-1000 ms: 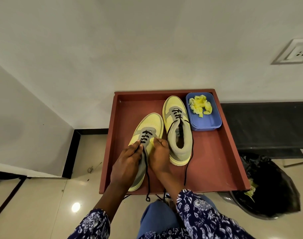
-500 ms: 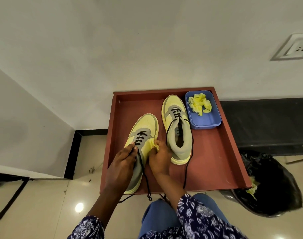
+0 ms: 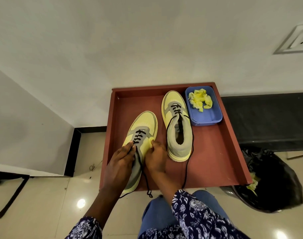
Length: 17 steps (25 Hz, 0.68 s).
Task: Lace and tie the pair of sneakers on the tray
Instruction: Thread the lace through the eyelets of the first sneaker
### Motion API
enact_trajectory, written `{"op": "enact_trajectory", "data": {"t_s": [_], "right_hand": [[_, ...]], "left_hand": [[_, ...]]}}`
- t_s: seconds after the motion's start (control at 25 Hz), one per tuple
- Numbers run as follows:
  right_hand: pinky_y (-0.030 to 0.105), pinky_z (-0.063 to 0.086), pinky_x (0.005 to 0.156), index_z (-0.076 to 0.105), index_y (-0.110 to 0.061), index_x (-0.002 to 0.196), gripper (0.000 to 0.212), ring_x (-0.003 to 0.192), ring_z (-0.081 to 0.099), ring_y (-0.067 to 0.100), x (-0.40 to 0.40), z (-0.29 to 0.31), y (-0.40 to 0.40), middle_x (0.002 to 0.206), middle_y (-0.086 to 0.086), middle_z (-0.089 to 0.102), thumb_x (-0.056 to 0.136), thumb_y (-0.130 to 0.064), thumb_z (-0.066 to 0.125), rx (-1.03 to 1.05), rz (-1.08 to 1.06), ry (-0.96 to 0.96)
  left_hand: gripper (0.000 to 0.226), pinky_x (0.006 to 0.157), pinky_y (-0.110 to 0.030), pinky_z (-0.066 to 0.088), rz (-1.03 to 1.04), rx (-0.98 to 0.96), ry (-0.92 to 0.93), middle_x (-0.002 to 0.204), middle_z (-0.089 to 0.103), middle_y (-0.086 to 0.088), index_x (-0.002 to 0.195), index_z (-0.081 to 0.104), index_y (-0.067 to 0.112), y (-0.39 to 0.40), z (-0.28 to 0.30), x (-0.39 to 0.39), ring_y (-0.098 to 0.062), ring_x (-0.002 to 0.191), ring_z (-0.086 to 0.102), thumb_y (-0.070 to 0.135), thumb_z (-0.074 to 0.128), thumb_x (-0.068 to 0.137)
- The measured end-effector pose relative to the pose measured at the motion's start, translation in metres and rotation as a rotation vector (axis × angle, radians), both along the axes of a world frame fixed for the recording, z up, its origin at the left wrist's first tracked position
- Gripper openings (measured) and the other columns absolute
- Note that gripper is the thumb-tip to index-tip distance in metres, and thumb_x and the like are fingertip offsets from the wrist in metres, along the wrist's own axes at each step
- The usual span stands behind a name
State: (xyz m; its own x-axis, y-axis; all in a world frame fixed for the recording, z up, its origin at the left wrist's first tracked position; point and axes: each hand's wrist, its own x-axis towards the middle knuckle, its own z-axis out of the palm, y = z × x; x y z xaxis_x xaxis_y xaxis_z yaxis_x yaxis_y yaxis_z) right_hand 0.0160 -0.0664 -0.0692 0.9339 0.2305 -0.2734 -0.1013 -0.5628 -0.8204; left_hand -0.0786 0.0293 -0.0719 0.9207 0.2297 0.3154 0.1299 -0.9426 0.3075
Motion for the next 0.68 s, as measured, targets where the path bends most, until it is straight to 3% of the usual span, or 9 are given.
{"op": "enact_trajectory", "data": {"t_s": [0.08,0.2,0.32,0.44,0.52,0.68], "right_hand": [[0.023,0.038,0.095,0.057,-0.004,0.123,0.036,0.114,0.054,0.029,-0.008,-0.001,-0.004,0.124,0.016,0.058,0.09,-0.001,0.043,0.023,-0.022,0.067],[0.022,0.041,0.089,0.06,-0.003,0.12,0.034,0.114,0.057,0.029,-0.001,0.002,-0.006,0.124,0.014,0.061,0.089,-0.001,0.045,0.064,-0.08,0.125],[0.031,0.044,0.092,0.061,-0.001,0.118,0.034,0.115,0.056,0.033,0.02,0.009,0.005,0.123,0.016,0.062,0.089,0.001,0.044,0.053,-0.187,0.206],[0.032,0.042,0.073,0.066,-0.002,0.095,0.019,0.096,0.06,0.034,0.039,0.013,0.018,0.1,0.019,0.066,0.088,-0.005,0.048,-0.032,-0.143,0.172],[0.035,0.044,0.074,0.064,-0.002,0.103,0.021,0.099,0.059,0.037,0.049,0.016,0.024,0.105,0.021,0.064,0.088,-0.008,0.051,-0.084,-0.103,0.127],[0.035,0.044,0.09,0.054,-0.007,0.123,0.036,0.114,0.055,0.035,0.057,0.018,0.025,0.121,0.016,0.06,0.087,-0.007,0.053,-0.014,-0.078,0.103]], "left_hand": [[0.039,0.089,-0.041,0.051,0.005,0.02,0.009,0.119,0.064,-0.015,0.111,0.065,0.002,0.0,0.0,-0.001,-0.031,0.107,0.063,0.023,0.043,0.086],[0.041,0.099,-0.024,0.04,-0.001,0.038,0.003,0.12,0.064,-0.012,0.111,0.066,0.004,0.001,0.003,0.0,-0.027,0.11,0.061,0.027,0.039,0.091],[0.034,0.087,-0.04,0.051,0.008,0.038,0.029,0.12,0.064,-0.013,0.11,0.066,0.003,-0.001,0.002,0.002,-0.03,0.104,0.065,0.015,0.054,0.079],[0.039,0.088,-0.039,0.049,0.011,0.005,0.023,0.121,0.063,-0.013,0.111,0.066,0.004,0.002,0.001,0.003,-0.029,0.104,0.064,0.025,0.04,0.09],[0.043,0.088,-0.036,0.05,0.008,-0.006,0.036,0.122,0.063,-0.01,0.112,0.066,0.006,0.004,0.003,0.002,-0.027,0.104,0.064,0.028,0.036,0.09],[0.043,0.089,-0.027,0.045,0.005,-0.006,0.085,0.123,0.063,-0.007,0.114,0.065,0.009,0.003,0.01,0.001,-0.024,0.107,0.063,0.025,0.038,0.084]]}}
